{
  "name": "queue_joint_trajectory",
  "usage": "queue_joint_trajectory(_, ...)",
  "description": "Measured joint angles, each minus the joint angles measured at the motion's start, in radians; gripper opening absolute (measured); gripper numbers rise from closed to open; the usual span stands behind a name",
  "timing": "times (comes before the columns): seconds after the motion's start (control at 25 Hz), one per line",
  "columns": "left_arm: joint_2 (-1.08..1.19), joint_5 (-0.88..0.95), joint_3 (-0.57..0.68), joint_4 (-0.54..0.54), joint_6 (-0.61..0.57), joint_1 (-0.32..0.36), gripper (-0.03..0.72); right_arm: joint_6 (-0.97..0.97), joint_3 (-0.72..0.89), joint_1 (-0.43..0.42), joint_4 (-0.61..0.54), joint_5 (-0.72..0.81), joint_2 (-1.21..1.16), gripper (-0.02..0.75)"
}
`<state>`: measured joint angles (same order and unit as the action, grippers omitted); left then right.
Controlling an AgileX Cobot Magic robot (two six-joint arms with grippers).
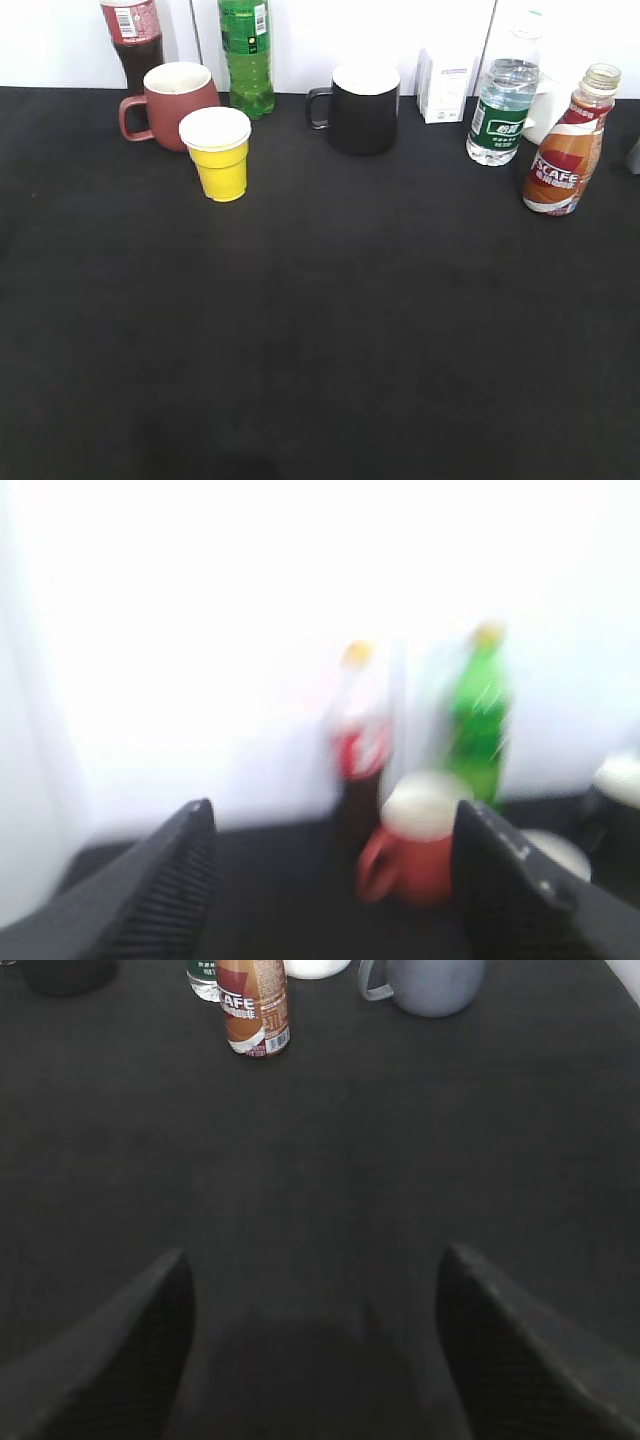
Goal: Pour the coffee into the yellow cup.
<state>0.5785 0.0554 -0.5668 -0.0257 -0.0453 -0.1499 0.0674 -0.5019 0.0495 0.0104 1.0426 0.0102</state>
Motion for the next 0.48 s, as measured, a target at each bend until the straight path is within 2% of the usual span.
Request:
queue_joint_trajectory(0.12, 0.218, -0.393, 0.103, -0.009, -0.003, -0.123, 0.543, 0.0, 0.0, 0.0, 0.0, 0.0, 0.0, 0.587)
queue_joint_trajectory(0.24, 0.45, -0.658, 0.204, -0.008, 0.018, -0.207, 0.543, 0.0, 0.0, 0.0, 0.0, 0.0, 0.0, 0.587)
queue_joint_trajectory(0.32, 0.599, -0.727, 0.21, -0.008, 0.054, -0.232, 0.543, 0.0, 0.0, 0.0, 0.0, 0.0, 0.0, 0.587)
queue_joint_trajectory(0.48, 0.871, -0.93, 0.21, -0.041, 0.107, -0.236, 0.552, 0.0, 0.0, 0.0, 0.0, 0.0, 0.0, 0.587)
